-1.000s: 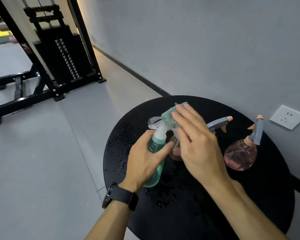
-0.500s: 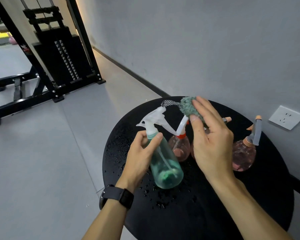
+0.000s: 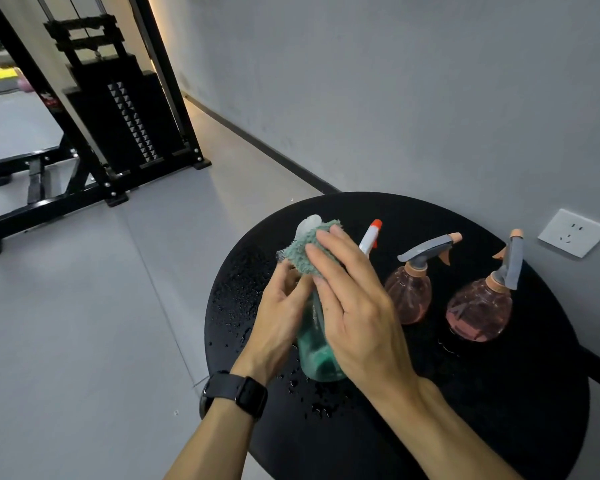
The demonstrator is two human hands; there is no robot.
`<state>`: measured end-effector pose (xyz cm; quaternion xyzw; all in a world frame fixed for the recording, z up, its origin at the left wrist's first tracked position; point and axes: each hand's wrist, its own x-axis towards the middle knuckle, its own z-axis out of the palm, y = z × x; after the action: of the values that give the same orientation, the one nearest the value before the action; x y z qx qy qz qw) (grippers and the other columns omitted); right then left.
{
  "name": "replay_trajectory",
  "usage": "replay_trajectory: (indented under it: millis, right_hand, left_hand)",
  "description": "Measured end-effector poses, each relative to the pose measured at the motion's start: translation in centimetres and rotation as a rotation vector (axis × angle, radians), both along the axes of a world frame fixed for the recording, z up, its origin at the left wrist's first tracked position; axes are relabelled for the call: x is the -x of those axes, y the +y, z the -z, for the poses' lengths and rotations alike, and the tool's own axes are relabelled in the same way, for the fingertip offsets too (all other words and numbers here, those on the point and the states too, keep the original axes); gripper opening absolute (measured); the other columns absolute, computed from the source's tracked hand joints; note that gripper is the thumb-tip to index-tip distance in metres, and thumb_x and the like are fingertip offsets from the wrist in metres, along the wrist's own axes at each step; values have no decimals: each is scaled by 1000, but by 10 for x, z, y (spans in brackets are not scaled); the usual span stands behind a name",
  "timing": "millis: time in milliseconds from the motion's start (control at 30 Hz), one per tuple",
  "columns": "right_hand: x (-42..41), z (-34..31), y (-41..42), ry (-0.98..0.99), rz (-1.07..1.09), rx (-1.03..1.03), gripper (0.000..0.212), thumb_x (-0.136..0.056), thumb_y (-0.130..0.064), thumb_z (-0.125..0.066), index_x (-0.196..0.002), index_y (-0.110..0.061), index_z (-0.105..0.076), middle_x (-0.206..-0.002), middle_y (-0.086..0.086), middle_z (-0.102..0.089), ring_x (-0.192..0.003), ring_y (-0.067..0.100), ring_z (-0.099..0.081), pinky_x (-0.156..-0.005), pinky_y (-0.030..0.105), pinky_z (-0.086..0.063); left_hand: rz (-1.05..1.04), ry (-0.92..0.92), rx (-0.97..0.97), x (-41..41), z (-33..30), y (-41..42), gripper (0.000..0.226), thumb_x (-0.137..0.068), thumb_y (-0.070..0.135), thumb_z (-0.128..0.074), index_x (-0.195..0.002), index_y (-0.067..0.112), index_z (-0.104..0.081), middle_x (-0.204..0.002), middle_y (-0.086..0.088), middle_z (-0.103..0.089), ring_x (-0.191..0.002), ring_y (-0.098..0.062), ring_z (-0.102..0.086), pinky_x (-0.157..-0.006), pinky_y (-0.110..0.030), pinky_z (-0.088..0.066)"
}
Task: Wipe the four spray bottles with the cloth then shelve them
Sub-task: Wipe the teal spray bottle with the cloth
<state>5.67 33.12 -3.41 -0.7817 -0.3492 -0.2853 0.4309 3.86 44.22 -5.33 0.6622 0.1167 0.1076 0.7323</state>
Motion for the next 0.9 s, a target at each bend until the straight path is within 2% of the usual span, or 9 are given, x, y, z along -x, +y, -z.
replay_trajectory:
  millis: [200, 367, 500, 600, 667, 700, 767, 833, 900]
  right_hand:
    - [3, 3, -1, 5, -12, 34, 32, -92, 6, -57, -124, 3, -62, -136, 12, -56, -136, 21, -44, -115, 30, -33]
    - [11, 3, -4, 56, -99, 1, 30, -94, -2, -51, -120, 3, -65, -133, 10, -59, -134, 15, -46, -113, 24, -33]
    - [12, 3, -10, 64, -131, -91, 30, -90, 4, -53, -117, 4, -66, -129, 10, -61, -131, 16, -49, -110, 27, -39]
    - [6, 6, -13, 134, -79, -206, 31, -91, 2, -53, -119, 1, -65, -130, 6, -60, -131, 15, -50, -105, 38, -46]
    - [1, 5, -15, 221, -16, -271, 32, -91, 0, -55, -122, -2, -65, -132, 2, -59, -130, 9, -50, -104, 34, -46]
    - [-1, 3, -16, 259, 6, -292, 32, -91, 0, -55, -122, -3, -64, -133, 1, -59, -129, 6, -50, -105, 26, -44]
    - [-6, -2, -17, 297, 36, -306, 33, -92, 0, -57, -124, -5, -63, -133, 0, -59, -128, 1, -49, -103, 11, -38]
    - [-9, -8, -17, 294, 46, -302, 33, -93, 0, -57, -125, -6, -62, -134, -1, -58, -128, 2, -49, -104, 11, -36]
    - [-10, -13, -15, 253, 35, -298, 32, -94, -1, -56, -125, -5, -62, -135, -1, -56, -130, 7, -49, -107, 19, -39]
  left_hand:
    - [1, -34, 56, -1, 2, 5, 33, -96, 7, -55, -127, 14, -61, -117, -8, -72, -111, -24, -68, -95, -39, -54]
    - [-20, -56, 101, 0, 5, 13, 42, -83, 13, -58, -125, 13, -63, -110, -11, -73, -98, -21, -69, -87, -35, -57]
    - [-58, -29, 210, -3, 6, 17, 40, -87, 25, -63, -124, 11, -62, -108, -13, -69, -99, -30, -64, -91, -47, -52]
    - [-33, -6, 278, -4, 4, 15, 55, -86, 40, -69, -125, 4, -58, -113, -23, -64, -101, -48, -59, -96, -56, -49]
    - [-28, 4, 277, -3, 3, 12, 56, -86, 44, -69, -125, 5, -57, -121, -32, -61, -110, -58, -56, -99, -67, -45]
    - [-30, 15, 294, -2, 3, 12, 54, -86, 41, -71, -122, 4, -56, -119, -32, -61, -109, -56, -58, -98, -68, -46]
    - [4, 12, 332, -3, 5, 12, 39, -85, 36, -70, -109, 6, -62, -106, -25, -65, -100, -44, -62, -91, -56, -51]
    - [60, 6, 351, -2, 3, 9, 38, -87, 34, -67, -110, 4, -63, -105, -23, -67, -98, -39, -59, -90, -52, -51]
    - [105, 12, 354, -2, 1, 6, 52, -90, 34, -65, -125, -4, -55, -118, -32, -62, -104, -40, -56, -101, -59, -44]
